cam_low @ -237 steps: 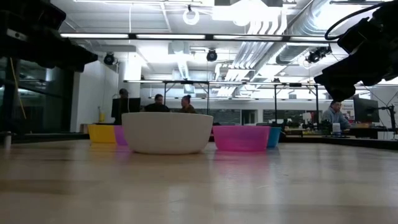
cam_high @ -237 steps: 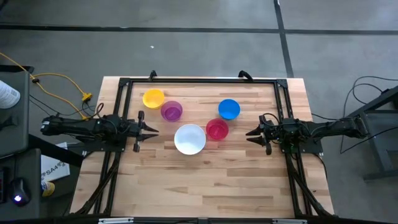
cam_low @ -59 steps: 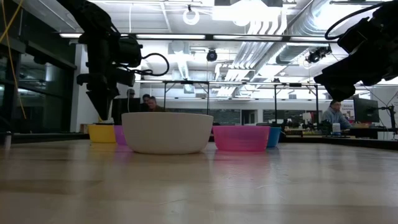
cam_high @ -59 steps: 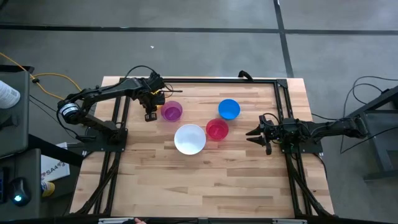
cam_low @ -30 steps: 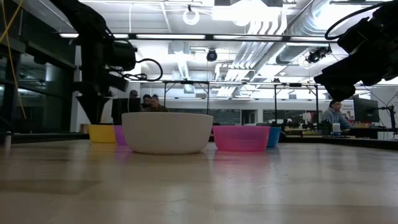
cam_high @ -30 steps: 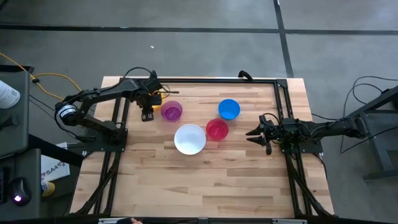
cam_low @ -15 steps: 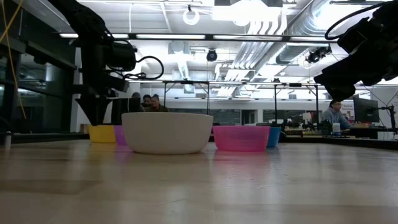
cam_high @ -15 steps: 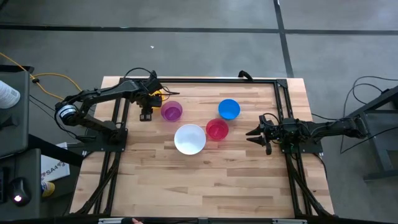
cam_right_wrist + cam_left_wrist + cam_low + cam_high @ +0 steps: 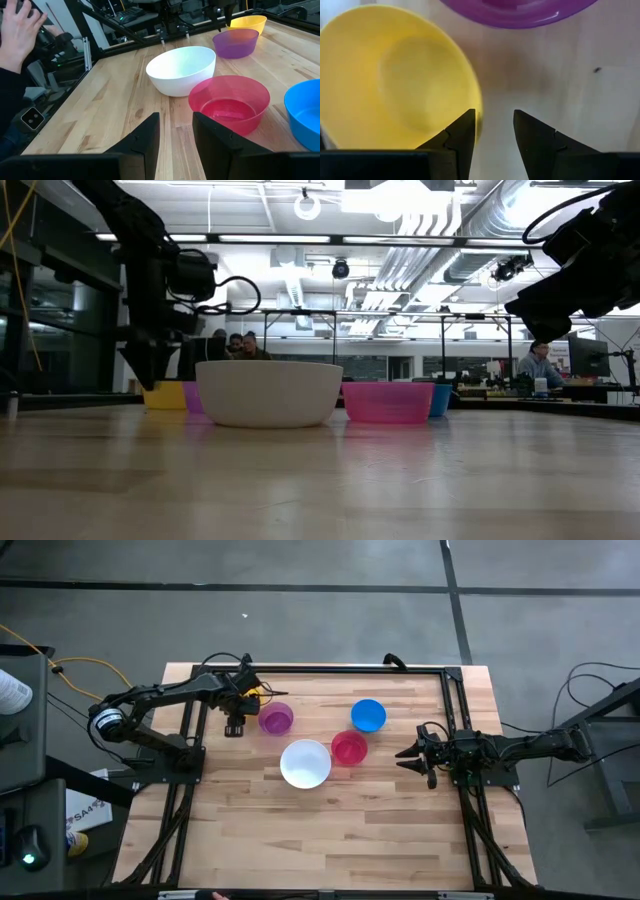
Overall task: Nest bowls inside each other
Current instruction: Stack the yellow bowl on top of the white bowl
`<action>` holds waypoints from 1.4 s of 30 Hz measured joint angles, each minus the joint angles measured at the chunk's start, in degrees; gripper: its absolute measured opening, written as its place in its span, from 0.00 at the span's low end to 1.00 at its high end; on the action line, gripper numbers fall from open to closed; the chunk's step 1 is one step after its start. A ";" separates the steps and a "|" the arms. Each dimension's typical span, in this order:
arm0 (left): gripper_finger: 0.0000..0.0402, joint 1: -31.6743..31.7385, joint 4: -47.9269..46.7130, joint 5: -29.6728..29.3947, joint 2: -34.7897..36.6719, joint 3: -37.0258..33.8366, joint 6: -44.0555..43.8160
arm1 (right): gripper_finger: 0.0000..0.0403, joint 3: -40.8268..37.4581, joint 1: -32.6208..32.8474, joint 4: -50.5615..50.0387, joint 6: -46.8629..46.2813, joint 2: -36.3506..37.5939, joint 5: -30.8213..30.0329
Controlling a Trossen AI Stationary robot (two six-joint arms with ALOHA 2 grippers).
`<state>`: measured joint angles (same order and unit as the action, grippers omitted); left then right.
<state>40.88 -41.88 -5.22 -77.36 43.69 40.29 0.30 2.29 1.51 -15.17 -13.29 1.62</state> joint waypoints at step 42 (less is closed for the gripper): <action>0.15 0.02 2.76 -2.77 0.04 0.04 -7.63 | 0.27 0.00 0.00 -0.01 -0.01 -0.01 0.01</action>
<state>40.91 -39.11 -7.99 -77.32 43.72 32.67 0.30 2.30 1.50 -15.18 -13.30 1.63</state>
